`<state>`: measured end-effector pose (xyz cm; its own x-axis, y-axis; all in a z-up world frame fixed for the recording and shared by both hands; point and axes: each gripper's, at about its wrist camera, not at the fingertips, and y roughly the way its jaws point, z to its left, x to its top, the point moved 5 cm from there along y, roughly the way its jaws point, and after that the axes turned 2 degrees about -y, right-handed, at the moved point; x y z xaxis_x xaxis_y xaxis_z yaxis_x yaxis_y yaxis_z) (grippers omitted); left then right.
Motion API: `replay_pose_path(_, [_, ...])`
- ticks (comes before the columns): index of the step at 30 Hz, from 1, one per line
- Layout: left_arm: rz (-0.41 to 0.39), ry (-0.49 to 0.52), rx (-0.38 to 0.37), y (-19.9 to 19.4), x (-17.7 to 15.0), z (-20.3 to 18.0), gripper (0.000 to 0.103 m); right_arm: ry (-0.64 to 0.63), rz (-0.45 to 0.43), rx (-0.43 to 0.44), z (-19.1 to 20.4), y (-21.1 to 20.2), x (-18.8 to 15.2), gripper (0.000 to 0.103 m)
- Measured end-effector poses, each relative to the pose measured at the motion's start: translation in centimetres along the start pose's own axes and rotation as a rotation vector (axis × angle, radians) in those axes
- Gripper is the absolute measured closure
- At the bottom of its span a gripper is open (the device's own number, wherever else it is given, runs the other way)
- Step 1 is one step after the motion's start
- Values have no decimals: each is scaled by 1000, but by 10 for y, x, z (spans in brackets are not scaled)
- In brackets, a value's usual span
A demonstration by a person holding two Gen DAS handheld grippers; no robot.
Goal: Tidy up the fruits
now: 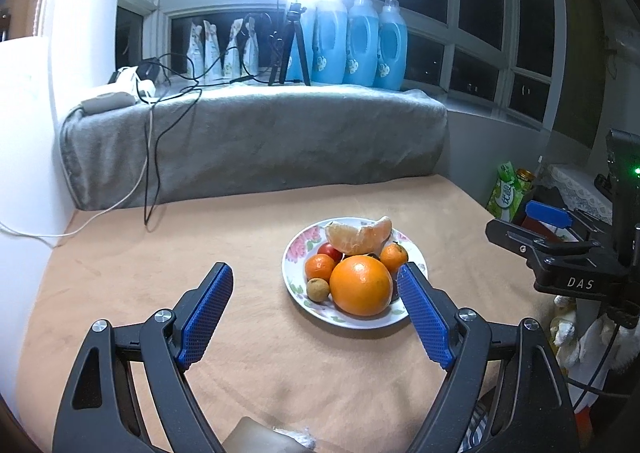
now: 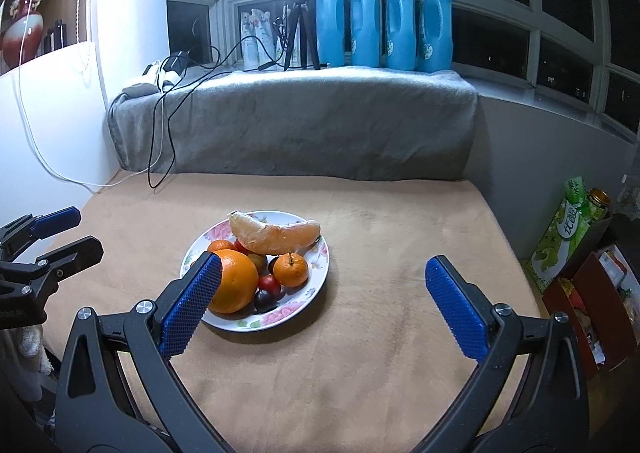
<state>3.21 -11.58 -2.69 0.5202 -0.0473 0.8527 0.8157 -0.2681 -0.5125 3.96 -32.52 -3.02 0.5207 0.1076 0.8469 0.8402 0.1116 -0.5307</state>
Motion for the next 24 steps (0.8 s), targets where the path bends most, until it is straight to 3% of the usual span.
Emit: replay_pose_path(24, [-15, 0, 7, -7, -2, -3, 18, 18, -19, -14, -6, -13, -4, 0])
